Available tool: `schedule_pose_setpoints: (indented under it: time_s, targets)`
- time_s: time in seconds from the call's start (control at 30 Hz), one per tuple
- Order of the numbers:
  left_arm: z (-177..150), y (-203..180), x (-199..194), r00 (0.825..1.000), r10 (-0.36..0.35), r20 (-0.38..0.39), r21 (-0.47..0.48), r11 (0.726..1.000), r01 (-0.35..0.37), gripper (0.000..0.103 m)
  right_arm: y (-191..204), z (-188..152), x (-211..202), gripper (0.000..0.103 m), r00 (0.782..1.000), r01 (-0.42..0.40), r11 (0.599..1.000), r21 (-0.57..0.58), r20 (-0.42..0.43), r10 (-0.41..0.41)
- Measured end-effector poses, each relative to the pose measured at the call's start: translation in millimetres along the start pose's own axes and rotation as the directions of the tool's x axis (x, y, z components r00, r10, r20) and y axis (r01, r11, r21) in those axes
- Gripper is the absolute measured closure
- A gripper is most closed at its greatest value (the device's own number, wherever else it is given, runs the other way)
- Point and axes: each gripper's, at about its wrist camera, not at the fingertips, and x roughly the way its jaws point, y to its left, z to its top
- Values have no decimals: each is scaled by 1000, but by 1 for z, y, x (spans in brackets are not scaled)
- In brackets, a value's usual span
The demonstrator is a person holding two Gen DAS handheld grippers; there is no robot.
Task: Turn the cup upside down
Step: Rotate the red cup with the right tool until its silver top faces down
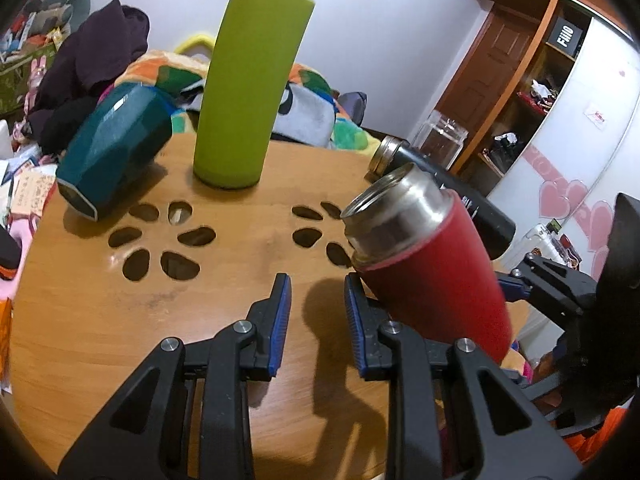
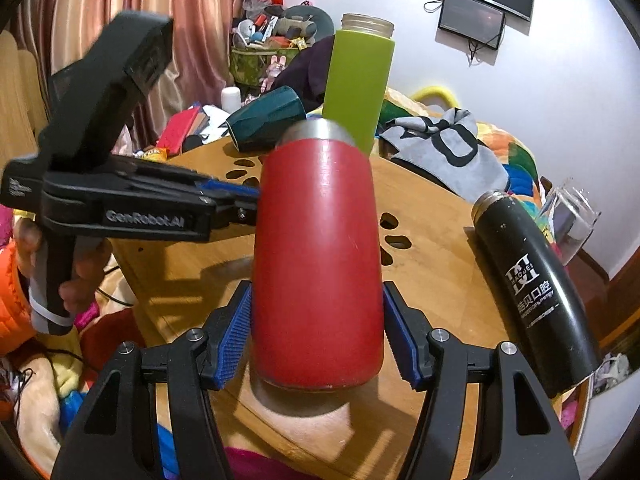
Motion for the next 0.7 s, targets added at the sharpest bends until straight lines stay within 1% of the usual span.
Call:
schedule_pose_setpoints:
  time_s: [0.13, 0.33, 0.4, 0.53, 0.63, 0.7]
  targets:
    - [-3, -1, 3, 999, 42, -11, 19, 999, -42, 77, 4, -4, -1, 44, 1000, 3, 1000, 2, 17, -3]
    - [-6, -1, 1, 995, 95, 1, 39, 995, -95, 77, 4, -8, -3, 44, 999, -33, 999, 29, 35, 32]
    - [-7, -1, -1, 993, 120, 4, 46, 992, -120, 77, 3, -9, -1, 44, 999, -30, 999, 39, 31, 29]
    - [-6, -1, -6, 992, 122, 12, 52, 991, -122, 77, 0, -11, 0, 44, 998, -46, 997, 65, 34, 44]
    - [-2, -9, -16, 990, 134, 47, 70, 988, -137, 77, 0, -13, -1, 44, 998, -47, 997, 66, 41, 45]
    - [1, -18, -27, 990, 113, 82, 92, 988, -121, 77, 1, -14, -1, 44, 998, -47, 997, 68, 49, 44]
